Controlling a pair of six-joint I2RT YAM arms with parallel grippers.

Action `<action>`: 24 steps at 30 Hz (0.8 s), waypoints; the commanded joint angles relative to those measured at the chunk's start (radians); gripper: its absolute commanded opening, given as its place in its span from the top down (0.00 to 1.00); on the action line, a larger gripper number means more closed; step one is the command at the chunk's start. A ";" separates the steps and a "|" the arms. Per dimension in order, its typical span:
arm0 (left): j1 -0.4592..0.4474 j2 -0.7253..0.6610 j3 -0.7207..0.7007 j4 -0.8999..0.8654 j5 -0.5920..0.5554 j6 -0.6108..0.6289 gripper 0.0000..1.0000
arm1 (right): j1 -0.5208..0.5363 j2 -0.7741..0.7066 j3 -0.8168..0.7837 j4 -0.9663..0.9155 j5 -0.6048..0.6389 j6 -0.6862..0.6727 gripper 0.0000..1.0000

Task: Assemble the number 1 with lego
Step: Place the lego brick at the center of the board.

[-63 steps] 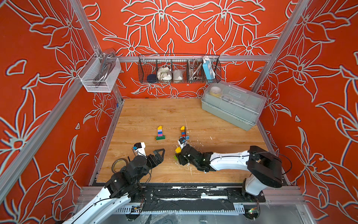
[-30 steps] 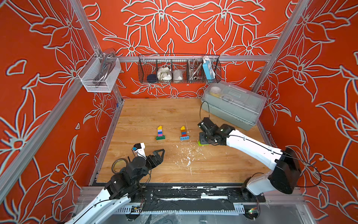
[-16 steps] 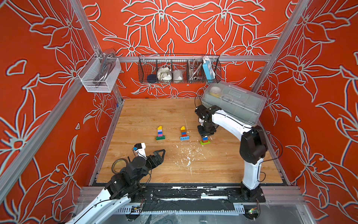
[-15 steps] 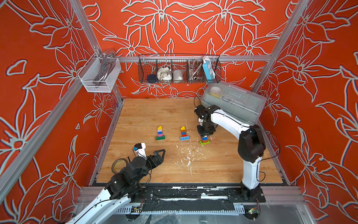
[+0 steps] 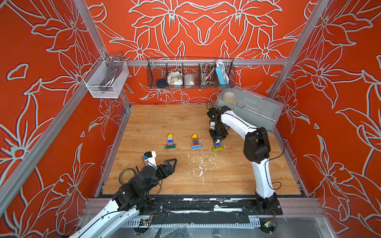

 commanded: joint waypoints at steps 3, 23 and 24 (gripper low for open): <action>0.012 -0.002 -0.010 0.029 0.011 0.020 0.01 | -0.004 0.071 0.093 -0.095 -0.018 -0.015 0.82; 0.020 -0.006 -0.014 0.033 0.018 0.025 0.01 | -0.020 0.208 0.253 -0.142 -0.081 0.020 0.58; 0.020 -0.006 -0.015 0.034 0.018 0.025 0.01 | -0.022 0.205 0.253 -0.137 -0.090 0.024 0.56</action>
